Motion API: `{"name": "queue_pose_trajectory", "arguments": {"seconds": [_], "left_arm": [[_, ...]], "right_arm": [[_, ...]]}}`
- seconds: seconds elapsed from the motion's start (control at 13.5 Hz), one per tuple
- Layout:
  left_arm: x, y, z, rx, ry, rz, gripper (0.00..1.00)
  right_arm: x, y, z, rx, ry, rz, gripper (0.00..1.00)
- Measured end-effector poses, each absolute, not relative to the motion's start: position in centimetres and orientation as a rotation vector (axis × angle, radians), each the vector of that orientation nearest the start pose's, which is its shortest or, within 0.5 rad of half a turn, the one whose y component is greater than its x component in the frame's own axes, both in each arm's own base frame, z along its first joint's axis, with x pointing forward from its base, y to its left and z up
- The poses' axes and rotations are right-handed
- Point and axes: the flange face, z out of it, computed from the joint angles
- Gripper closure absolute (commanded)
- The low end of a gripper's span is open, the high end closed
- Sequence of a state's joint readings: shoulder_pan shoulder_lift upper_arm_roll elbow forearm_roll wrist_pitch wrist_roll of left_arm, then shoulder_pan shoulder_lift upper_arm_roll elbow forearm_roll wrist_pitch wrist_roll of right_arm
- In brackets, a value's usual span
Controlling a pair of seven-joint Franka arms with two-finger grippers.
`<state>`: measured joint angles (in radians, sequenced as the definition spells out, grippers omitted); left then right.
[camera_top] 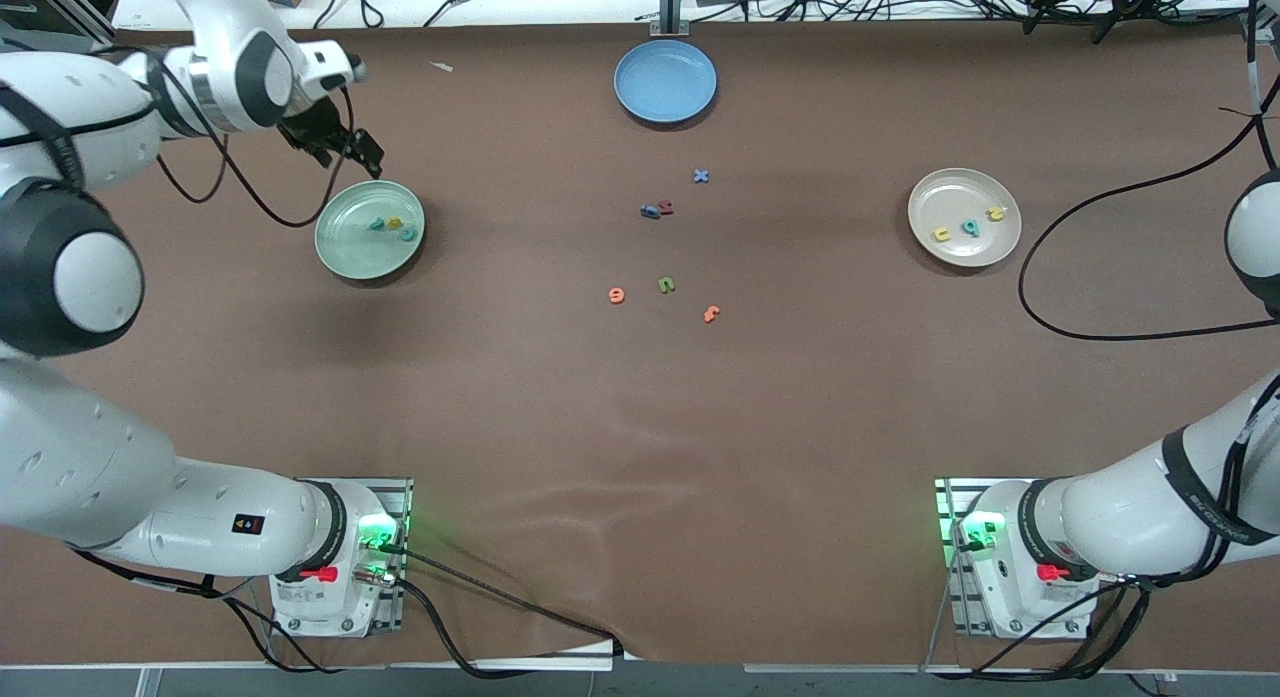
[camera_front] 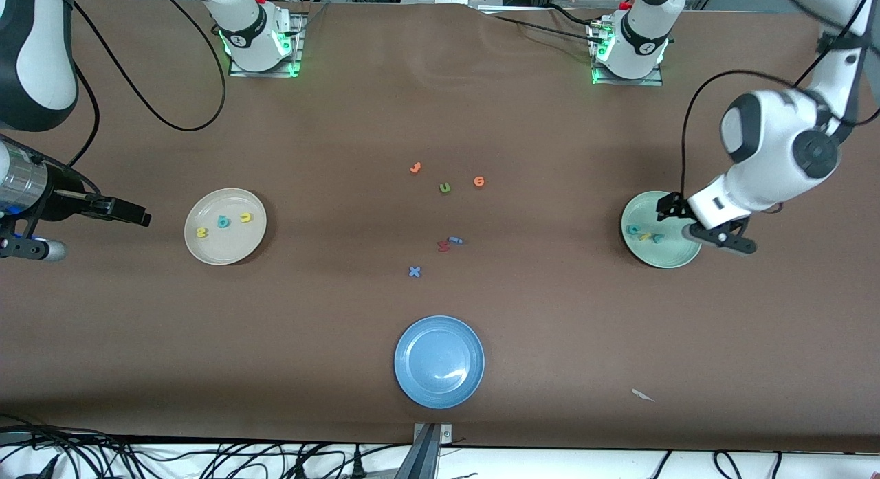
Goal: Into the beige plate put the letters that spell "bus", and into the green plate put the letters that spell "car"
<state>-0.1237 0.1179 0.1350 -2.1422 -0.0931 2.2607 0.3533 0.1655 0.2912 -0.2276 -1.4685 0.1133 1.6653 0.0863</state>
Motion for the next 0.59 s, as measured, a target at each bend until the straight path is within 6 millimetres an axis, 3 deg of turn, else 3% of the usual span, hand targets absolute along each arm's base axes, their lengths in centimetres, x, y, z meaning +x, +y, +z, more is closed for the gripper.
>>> {"name": "queue_pose_trajectory", "arguments": {"seconds": [0.3, 0.59], "left_arm": [[54.0, 0.5, 44.6, -3.189, 0.470, -0.059, 0.00], [54.8, 1.8, 56.9, -3.195, 0.473, -0.055, 0.00]], "right_arm": [[63.9, -1.1, 51.0, -3.083, 0.243, 0.135, 0.00], [63.9, -1.1, 51.0, -3.084, 0.243, 0.136, 0.00]]}}
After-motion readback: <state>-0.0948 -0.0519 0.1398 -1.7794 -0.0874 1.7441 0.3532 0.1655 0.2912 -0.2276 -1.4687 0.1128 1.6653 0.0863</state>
